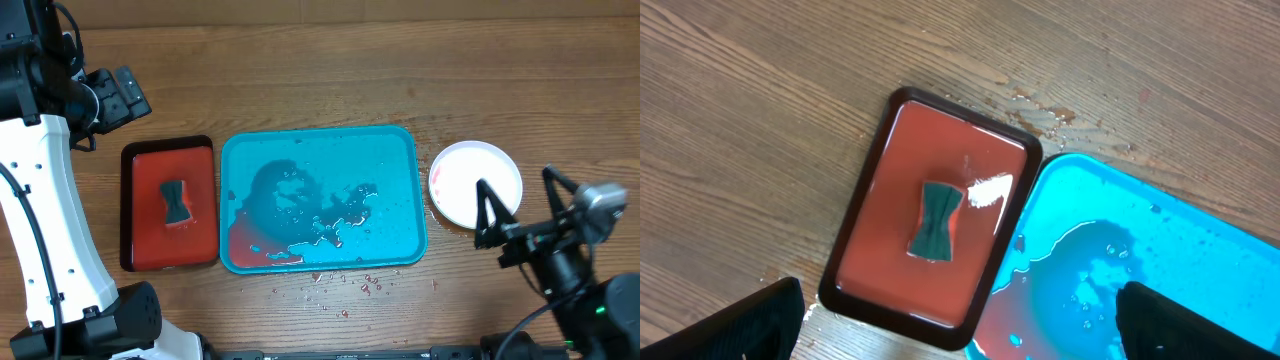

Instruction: Clean dirty plates on tray and stack at the side

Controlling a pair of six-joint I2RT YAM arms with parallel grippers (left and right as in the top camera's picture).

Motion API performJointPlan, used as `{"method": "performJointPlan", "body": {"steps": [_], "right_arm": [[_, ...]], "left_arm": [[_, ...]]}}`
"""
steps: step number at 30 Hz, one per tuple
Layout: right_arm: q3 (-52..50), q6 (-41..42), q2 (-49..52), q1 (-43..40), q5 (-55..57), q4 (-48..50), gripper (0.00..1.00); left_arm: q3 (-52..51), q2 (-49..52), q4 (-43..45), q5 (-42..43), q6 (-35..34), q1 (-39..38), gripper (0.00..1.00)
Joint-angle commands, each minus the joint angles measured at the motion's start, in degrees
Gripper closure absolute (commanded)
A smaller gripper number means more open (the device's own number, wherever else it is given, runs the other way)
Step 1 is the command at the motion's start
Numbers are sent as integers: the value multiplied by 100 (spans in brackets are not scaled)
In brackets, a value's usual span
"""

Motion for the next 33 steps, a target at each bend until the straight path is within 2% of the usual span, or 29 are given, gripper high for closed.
{"method": "performJointPlan", "body": {"steps": [1,5,10,20,23,26,33], "right_arm": [[-1346,-70,-850,-72,-240,940,0],[-2693,-72,-1556,-72,-214,2236,0],[-3705,-70,-2087,-72,-216,3032,0],[-4468,-72,-2197,-70,-214,3097,0],[-4452,-26,-2197,-70,-341,2796,0],[-4452,-28,-2197,-70,-955,2675,0],[-4448,-31,-2197,-70,-1012,2608,0]], "left_arm": [[22,20,0,20,-74,-26,0],[22,20,0,20,-74,-26,0],[22,20,0,20,-74,-26,0],[22,20,0,22,-74,-26,0],[22,20,0,22,-74,-26,0],[22,20,0,20,-74,-26,0],[22,20,0,22,-74,-26,0]]}}
